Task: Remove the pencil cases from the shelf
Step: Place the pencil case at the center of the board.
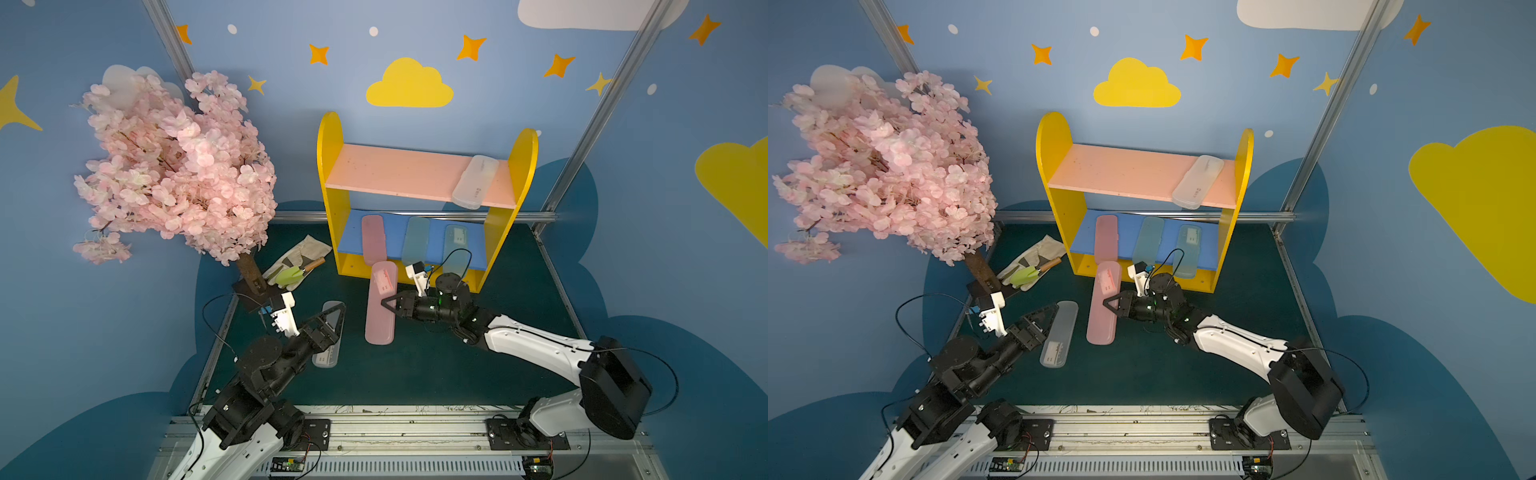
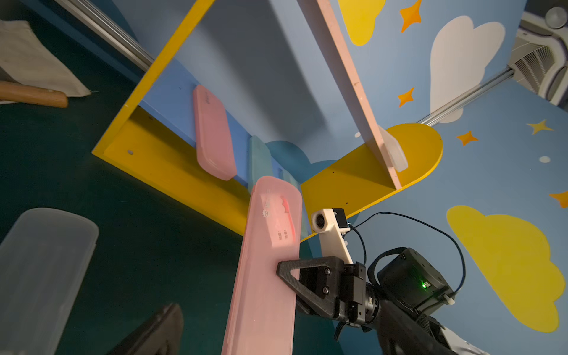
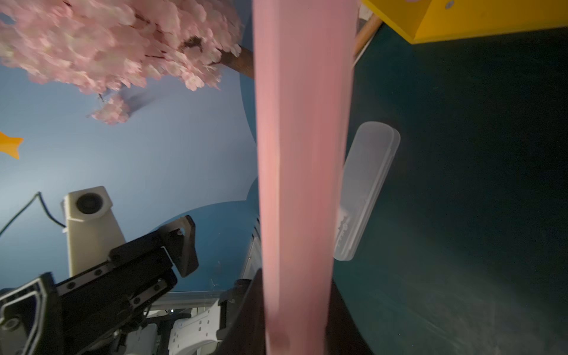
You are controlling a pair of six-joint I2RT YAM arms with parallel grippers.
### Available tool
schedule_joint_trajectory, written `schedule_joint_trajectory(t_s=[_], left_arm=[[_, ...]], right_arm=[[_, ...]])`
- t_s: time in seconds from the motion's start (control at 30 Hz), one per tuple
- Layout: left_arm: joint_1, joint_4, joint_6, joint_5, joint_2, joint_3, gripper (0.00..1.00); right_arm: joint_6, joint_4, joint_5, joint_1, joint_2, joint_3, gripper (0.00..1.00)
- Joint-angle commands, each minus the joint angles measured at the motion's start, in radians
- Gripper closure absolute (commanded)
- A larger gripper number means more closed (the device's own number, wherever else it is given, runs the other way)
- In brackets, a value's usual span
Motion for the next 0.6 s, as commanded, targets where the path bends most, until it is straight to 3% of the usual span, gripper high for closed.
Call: schedule_joint_trajectory(t_s=[0.0, 0.27, 0.57], left_arm=[[-0.001, -0.118, 0.055, -0.069, -0.015, 0.039, 0.0], [-0.001, -0.124, 0.041, -0.085, -0.052, 0.013, 0.0], [-0.001, -0.13, 0.029, -0.093, -0.079, -0.003, 0.0]], right_arm=[[-0.028, 0.032, 0.013, 0.045, 0.055, -0.002, 0.85], [0.091, 0.197, 0.051, 0.09, 0.244, -0.003, 0.87], [0.148, 0.218, 0.089, 0.102, 0.36, 0.042, 0.87]])
